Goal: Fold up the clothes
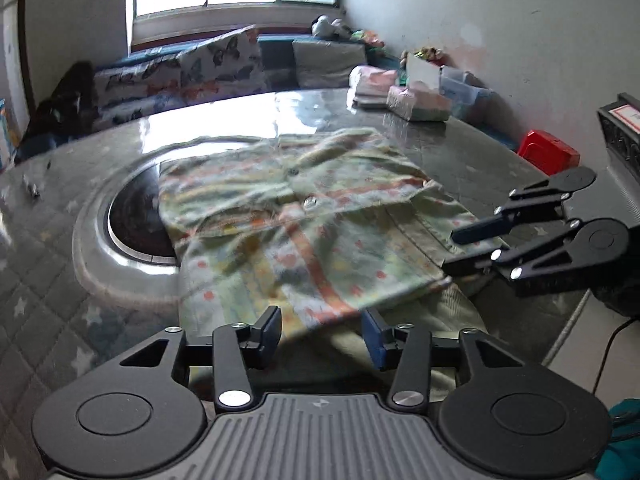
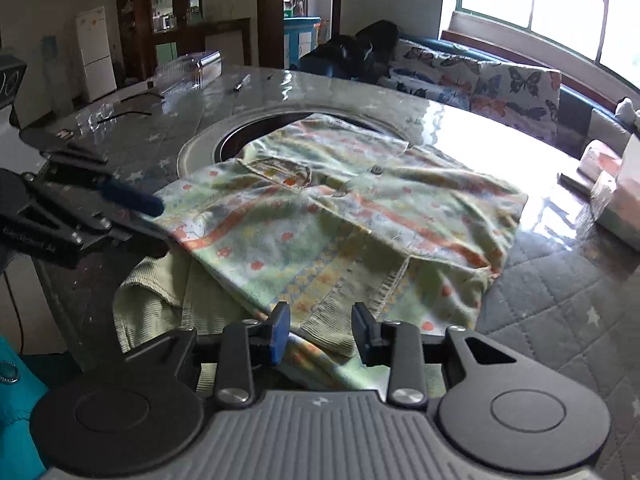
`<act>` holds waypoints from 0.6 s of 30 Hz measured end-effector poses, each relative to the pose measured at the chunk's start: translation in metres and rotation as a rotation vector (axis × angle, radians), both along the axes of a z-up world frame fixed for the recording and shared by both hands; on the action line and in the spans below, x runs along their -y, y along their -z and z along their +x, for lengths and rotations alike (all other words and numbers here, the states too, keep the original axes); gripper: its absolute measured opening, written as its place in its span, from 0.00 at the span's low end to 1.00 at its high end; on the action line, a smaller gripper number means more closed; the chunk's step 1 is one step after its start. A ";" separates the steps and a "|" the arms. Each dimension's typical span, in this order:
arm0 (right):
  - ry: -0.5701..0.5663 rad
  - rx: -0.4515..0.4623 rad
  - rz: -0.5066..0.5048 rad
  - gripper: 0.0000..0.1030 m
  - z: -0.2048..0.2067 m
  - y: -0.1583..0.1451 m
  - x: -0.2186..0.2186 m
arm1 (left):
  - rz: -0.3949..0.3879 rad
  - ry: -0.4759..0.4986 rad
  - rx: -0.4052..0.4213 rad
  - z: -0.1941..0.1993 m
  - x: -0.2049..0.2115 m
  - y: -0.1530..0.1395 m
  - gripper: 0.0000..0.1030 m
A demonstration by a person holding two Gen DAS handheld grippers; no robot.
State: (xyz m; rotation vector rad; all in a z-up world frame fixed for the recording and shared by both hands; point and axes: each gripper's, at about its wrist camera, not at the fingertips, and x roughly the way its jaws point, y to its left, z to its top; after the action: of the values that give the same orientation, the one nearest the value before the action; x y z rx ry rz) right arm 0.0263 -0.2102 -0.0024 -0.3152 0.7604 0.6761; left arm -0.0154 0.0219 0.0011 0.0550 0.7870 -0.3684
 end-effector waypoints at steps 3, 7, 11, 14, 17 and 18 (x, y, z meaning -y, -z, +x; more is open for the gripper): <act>-0.003 0.011 -0.008 0.33 -0.005 -0.002 0.002 | -0.056 -0.029 -0.069 -0.001 -0.005 0.001 0.47; -0.003 0.029 -0.017 0.33 -0.013 -0.003 0.006 | -0.123 -0.036 -0.144 -0.004 -0.004 0.003 0.47; -0.002 0.047 -0.022 0.36 -0.022 -0.005 0.010 | -0.161 -0.026 -0.206 -0.005 0.001 0.009 0.45; -0.006 0.060 -0.036 0.37 -0.028 -0.004 0.013 | -0.205 -0.030 -0.259 -0.001 0.002 0.017 0.39; -0.018 0.066 -0.050 0.41 -0.034 -0.003 0.015 | -0.253 -0.038 -0.288 0.004 0.000 0.019 0.21; -0.023 0.067 -0.056 0.44 -0.035 -0.002 0.015 | -0.269 -0.033 -0.288 0.005 -0.001 0.018 0.15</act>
State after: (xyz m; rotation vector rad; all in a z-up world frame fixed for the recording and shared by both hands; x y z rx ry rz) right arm -0.0085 -0.2256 -0.0003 -0.3965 0.7136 0.6638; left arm -0.0102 0.0227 -0.0164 -0.2674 1.0142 -0.4540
